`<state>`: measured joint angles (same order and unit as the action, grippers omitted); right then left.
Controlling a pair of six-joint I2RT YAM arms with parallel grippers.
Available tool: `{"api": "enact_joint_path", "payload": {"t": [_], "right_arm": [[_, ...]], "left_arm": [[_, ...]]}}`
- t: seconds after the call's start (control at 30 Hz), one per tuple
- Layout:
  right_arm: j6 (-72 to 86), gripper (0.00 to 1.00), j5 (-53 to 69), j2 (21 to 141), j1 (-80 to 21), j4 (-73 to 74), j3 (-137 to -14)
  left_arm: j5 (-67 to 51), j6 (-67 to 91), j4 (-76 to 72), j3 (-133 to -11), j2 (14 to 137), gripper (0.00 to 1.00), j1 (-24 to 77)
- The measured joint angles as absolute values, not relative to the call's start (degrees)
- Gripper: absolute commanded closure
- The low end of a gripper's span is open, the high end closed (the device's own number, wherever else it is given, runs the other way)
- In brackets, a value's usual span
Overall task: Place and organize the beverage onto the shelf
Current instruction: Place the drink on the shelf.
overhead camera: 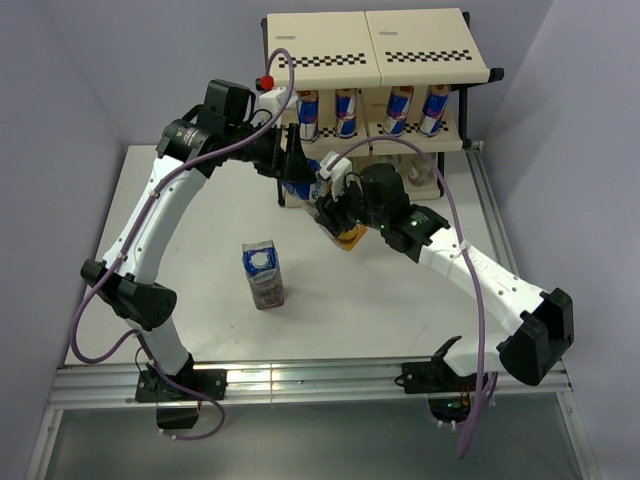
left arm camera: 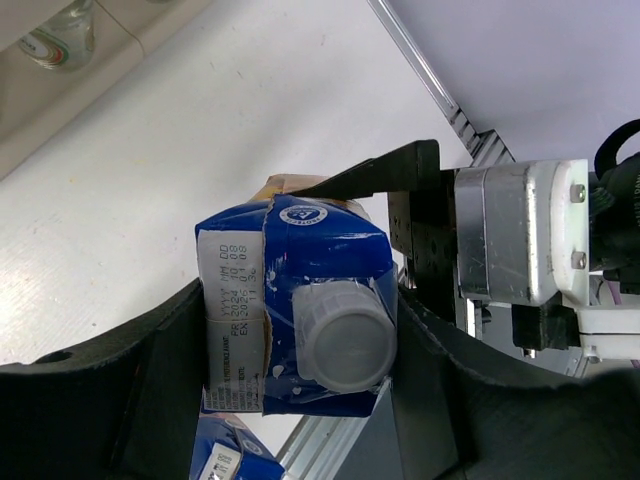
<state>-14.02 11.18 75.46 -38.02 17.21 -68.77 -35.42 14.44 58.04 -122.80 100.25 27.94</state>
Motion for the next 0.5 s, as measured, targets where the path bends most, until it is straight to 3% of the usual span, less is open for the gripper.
{"api": "enact_joint_path", "payload": {"t": [0.03, 0.07, 0.23, 0.33, 0.5], "right_arm": [[-13.85, 0.91, 11.40, 75.35, -38.02, 16.58, -68.49], [-13.47, 0.93, 11.75, 74.89, -38.02, 15.20, -67.68], [-11.25, 1.00, 12.34, 69.69, -37.98, 10.28, -63.42], [-10.26, 1.00, 13.10, 66.22, -38.00, 11.18, -61.19], [-9.28, 1.00, 11.42, 64.69, -38.02, 10.83, -59.40]], "left_arm": [[-35.14, 14.48, 58.13, -122.91, 100.25, 0.52, 27.97], [-34.76, 14.46, 58.22, -123.39, 100.25, 0.36, 27.97], [-34.35, 15.53, 56.66, -126.78, 100.22, 0.08, 28.99], [-33.76, 17.32, 48.97, -128.79, 98.76, 0.01, 28.18], [-23.57, 22.02, 42.63, -131.83, 95.22, 0.01, 26.11]]}}
